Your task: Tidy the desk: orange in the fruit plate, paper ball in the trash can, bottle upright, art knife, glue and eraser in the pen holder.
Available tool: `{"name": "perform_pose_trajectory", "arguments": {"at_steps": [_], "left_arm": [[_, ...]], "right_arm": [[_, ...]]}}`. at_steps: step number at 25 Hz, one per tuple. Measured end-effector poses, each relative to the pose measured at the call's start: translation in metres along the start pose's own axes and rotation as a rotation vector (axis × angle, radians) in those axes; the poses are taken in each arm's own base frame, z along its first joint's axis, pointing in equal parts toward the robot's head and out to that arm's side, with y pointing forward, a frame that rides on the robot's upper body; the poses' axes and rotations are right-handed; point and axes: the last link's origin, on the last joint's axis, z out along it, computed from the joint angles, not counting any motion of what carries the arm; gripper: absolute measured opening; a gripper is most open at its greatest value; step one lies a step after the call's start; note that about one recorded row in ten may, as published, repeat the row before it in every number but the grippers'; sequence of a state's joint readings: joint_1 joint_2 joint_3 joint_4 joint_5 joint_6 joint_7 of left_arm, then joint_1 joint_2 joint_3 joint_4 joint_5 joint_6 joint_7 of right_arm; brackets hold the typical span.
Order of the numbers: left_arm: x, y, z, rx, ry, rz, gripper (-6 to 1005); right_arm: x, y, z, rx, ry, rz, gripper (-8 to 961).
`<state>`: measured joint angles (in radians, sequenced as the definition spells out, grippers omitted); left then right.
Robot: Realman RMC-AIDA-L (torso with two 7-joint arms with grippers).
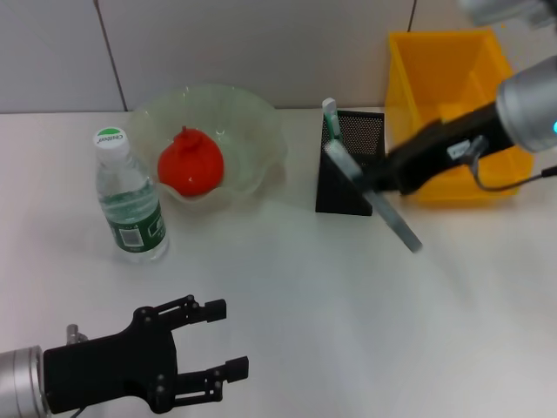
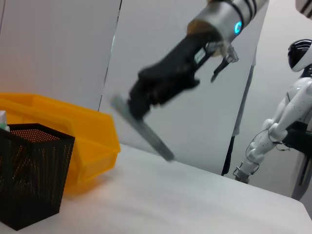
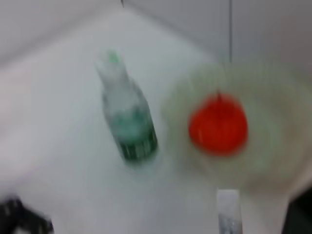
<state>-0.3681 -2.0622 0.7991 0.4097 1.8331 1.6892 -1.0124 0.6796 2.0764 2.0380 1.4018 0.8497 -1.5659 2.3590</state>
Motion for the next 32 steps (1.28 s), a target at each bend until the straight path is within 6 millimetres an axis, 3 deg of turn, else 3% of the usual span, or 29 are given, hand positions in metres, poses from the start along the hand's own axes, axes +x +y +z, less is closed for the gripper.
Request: {"name": "perform_pose_trajectory", "arguments": {"at_steps": [3,10,15,22,32], "left_arm": [[0.000,0.000,0.000,0.000,0.000,0.002,819],[0.000,0.000,0.000,0.000,0.000,0.002,819],[0.000,0.000,0.000,-0.001,0.000,0.004,819],[-0.001,0.000,0.000,-0.001,-0.005,0.010,819],[-0.001,0.001,0.000,-0.011,-0.007,0.014,819]], "right_arm": [[0.001,-0.004,-0.007,-0.002,-0.084,-0.022,156],[0.020,-0.033,-0.026,0.009,-0.437,-0.007,156],[0.032,-0.052,-0.029,0.035,-0.555,0.028,155],[0.047,-0.069,-0.005,0.085,-0.643,0.054,163],[0.055,-0.077,0.028,0.165,-0.685,0.068,177]]}}
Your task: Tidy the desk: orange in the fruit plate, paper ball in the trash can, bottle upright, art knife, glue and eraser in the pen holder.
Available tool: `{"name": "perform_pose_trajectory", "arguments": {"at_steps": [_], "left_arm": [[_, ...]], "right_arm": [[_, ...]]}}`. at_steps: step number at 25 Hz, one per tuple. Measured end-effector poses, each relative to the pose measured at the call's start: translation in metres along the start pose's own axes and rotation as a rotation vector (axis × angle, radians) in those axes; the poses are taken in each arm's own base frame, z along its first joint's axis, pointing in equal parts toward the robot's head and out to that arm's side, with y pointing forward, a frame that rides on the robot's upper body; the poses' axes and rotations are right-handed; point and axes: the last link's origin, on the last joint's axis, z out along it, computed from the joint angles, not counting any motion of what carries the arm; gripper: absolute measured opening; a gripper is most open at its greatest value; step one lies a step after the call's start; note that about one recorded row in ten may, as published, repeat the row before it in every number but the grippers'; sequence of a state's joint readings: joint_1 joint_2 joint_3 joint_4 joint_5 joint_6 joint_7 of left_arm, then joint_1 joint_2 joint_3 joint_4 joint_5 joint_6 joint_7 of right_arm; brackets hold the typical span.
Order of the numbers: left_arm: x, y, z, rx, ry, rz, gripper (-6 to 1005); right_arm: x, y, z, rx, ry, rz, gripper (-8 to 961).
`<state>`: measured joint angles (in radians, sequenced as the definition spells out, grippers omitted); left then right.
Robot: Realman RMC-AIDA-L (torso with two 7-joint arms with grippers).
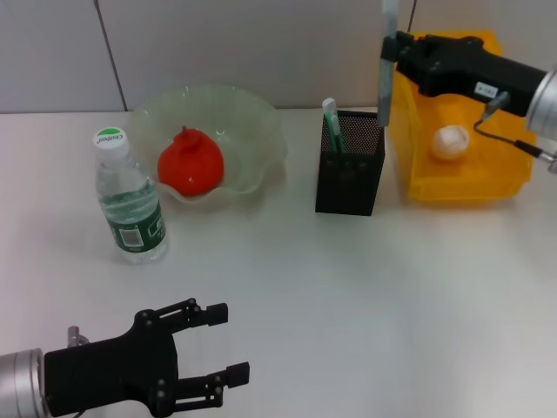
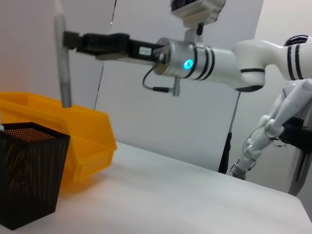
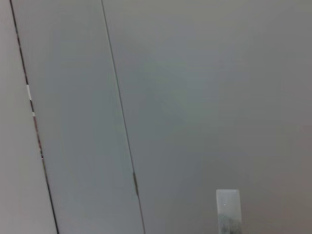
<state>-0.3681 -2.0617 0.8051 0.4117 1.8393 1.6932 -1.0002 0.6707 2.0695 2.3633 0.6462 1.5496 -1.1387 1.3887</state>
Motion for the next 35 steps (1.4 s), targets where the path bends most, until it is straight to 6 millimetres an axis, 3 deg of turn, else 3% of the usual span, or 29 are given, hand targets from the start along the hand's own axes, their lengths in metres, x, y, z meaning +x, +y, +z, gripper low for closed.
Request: {"name": "perform_pose_trajectory", "arguments": {"at_steps": [8,22,27,35], "left_arm": [[0.000,0.001,-0.001,-0.007,0.000,0.002,819],[0.001,0.002,-0.004,-0.008,0.008,-0.001,818],[0.001,0.002,-0.005,-0.007,0.011,-0.002,818],[0.001,0.003,-0.006,-0.010,0.013,-0.002,818]], "right_arm": [[0.017,0.005,0.023,0.023,0.051,-0.012,188],[0.028,0.006,0.028,0.045,0.079,-0.010,207],[0.030,0.006,0.027,0.048,0.080,-0.006,434],[0.028,0.012,0.017,-0.005,0.030,0.046,596]]}}
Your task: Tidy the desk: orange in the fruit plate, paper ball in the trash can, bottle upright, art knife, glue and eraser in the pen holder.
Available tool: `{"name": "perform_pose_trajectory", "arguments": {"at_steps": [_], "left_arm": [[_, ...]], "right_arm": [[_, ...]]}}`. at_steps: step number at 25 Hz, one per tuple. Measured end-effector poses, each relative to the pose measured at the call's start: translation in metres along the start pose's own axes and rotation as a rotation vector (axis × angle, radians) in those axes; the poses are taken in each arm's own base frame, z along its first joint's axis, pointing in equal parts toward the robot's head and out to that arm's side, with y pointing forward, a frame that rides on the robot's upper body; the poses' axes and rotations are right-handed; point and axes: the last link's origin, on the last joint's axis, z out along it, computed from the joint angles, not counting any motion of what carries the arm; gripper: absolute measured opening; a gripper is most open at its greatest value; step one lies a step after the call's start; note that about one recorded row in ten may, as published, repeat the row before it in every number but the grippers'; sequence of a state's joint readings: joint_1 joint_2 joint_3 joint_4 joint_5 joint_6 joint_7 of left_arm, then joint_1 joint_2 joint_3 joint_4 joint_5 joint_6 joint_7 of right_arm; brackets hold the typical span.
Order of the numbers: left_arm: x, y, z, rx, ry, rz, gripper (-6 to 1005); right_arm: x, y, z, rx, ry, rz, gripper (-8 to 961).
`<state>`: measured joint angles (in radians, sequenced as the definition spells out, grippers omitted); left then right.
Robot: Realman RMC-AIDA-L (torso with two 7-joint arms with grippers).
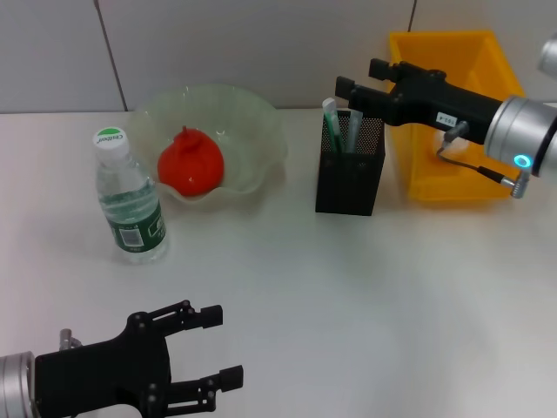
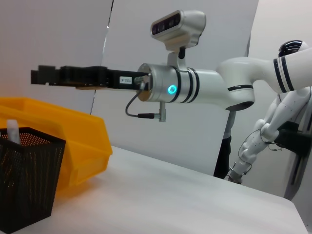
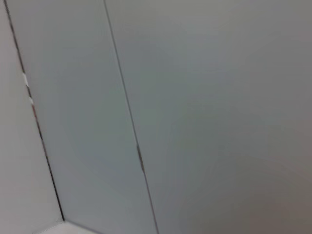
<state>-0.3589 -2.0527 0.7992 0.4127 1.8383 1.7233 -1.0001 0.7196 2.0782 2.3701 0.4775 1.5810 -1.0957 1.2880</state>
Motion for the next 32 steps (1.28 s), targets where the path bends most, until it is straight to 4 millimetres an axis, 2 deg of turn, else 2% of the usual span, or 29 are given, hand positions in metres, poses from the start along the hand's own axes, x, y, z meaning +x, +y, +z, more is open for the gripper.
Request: {"name": "perform_pose_trajectory", "arguments": {"at_steps": [6,7,8,9,12,13,14,18,19,21,25,28,32], "left_arm": [[-0.003,-0.001,0.002,0.014,-0.007,-0.004,818],[-0.003,-0.001,0.003,0.017,-0.009,-0.006,818],[-0.004,-0.001,0.003,0.019,-0.010,-0.007,818],[-0.004,-0.002,0.004,0.019,-0.012,-0.009,818],[-0.002,-0.003,0.007,0.013,-0.012,-0.022,819],[-0.001,-0.004,0.010,0.008,-0.008,-0.036,819],[0.000,-0.004,0.011,0.005,-0.008,-0.044,819],[0.005,-0.008,0.016,-0.006,-0.010,-0.100,819],[0.006,-0.008,0.017,-0.010,-0.011,-0.112,819],[0.011,-0.011,0.022,-0.029,-0.017,-0.118,819],[0.017,-0.013,0.030,-0.082,-0.055,-0.080,819],[0.019,-0.017,0.034,-0.101,-0.096,-0.047,819],[0.018,-0.019,0.032,-0.103,-0.125,-0.033,819]], "right_arm": [[-0.003,0.001,-0.031,-0.030,-0.129,0.072,747],[-0.003,0.003,-0.042,-0.045,-0.169,0.075,774],[-0.001,0.009,-0.061,-0.090,-0.225,0.080,802],[-0.001,0.009,-0.061,-0.090,-0.225,0.080,802],[0.005,0.021,-0.093,-0.193,-0.264,0.081,802],[0.011,0.029,-0.114,-0.267,-0.251,0.074,802],[0.011,0.029,-0.114,-0.267,-0.251,0.074,802],[0.028,0.041,-0.157,-0.399,-0.150,0.102,802],[0.028,0.041,-0.157,-0.399,-0.150,0.102,802],[0.039,0.047,-0.168,-0.429,-0.094,0.120,802],[0.064,0.053,-0.177,-0.443,0.048,0.121,802],[0.078,0.056,-0.175,-0.461,0.155,0.113,802],[0.086,0.061,-0.163,-0.484,0.200,0.098,802]]}}
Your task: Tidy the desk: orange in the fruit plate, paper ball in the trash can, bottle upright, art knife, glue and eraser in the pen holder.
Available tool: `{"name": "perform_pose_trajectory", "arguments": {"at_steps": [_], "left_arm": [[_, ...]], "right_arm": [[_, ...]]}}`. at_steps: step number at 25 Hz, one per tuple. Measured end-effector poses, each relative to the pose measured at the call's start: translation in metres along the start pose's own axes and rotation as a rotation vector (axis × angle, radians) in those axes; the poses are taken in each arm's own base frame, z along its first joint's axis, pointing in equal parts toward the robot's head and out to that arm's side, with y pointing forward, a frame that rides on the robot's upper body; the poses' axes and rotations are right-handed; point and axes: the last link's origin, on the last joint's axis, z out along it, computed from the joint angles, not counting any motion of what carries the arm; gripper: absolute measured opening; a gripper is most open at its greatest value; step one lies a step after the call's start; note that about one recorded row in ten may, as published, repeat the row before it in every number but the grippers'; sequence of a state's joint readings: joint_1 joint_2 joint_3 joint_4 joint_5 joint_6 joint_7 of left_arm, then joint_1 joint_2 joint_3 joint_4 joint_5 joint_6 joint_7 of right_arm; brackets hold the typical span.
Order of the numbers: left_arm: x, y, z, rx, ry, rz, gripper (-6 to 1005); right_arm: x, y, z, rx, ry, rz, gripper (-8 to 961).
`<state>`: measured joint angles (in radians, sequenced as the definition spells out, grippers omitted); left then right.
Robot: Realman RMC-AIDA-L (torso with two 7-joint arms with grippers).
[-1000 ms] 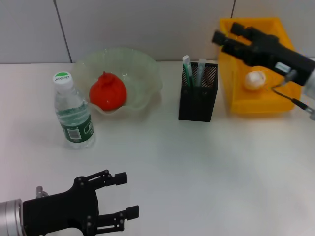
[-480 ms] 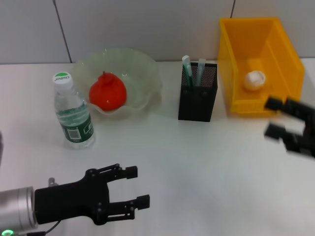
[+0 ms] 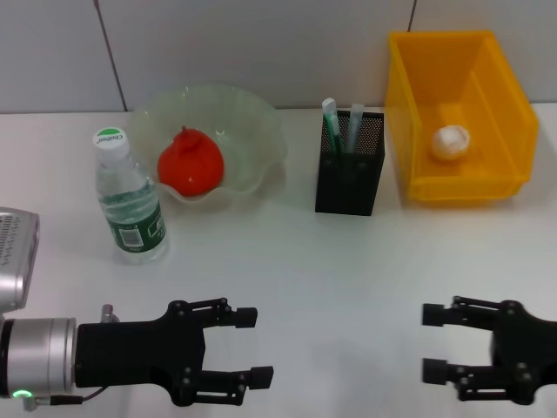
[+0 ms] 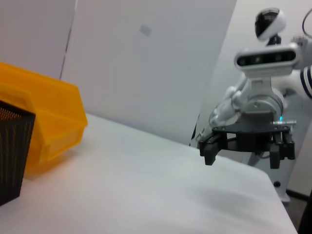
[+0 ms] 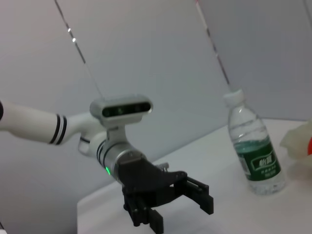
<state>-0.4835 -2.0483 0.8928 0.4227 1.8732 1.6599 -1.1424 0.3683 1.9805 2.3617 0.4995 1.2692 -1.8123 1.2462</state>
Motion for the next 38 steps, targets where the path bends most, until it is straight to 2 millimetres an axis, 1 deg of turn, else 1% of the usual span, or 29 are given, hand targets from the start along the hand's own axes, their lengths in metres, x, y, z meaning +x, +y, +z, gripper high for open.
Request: {"name": "perform_pose_trajectory", "arguments": {"at_steps": [4,11,16,22,38], "left_arm": [[-0.003,-0.002,-0.005,-0.007,-0.048,0.010,819],[0.004,-0.009,-0.010,-0.008,-0.072,0.024,818],[0.007,-0.011,-0.014,-0.009,-0.083,0.028,818],[0.005,-0.010,-0.016,-0.015,-0.092,0.026,818],[0.004,-0.006,-0.022,-0.027,-0.090,0.009,818]], "right_arm": [[0.006,-0.002,0.018,0.013,0.019,-0.044,802],[0.007,-0.009,0.028,0.041,0.032,-0.089,802],[0.006,-0.009,0.031,0.041,0.028,-0.098,802],[0.003,-0.010,0.038,0.034,0.027,-0.105,802],[0.001,-0.013,0.046,0.018,0.042,-0.106,802]]}}
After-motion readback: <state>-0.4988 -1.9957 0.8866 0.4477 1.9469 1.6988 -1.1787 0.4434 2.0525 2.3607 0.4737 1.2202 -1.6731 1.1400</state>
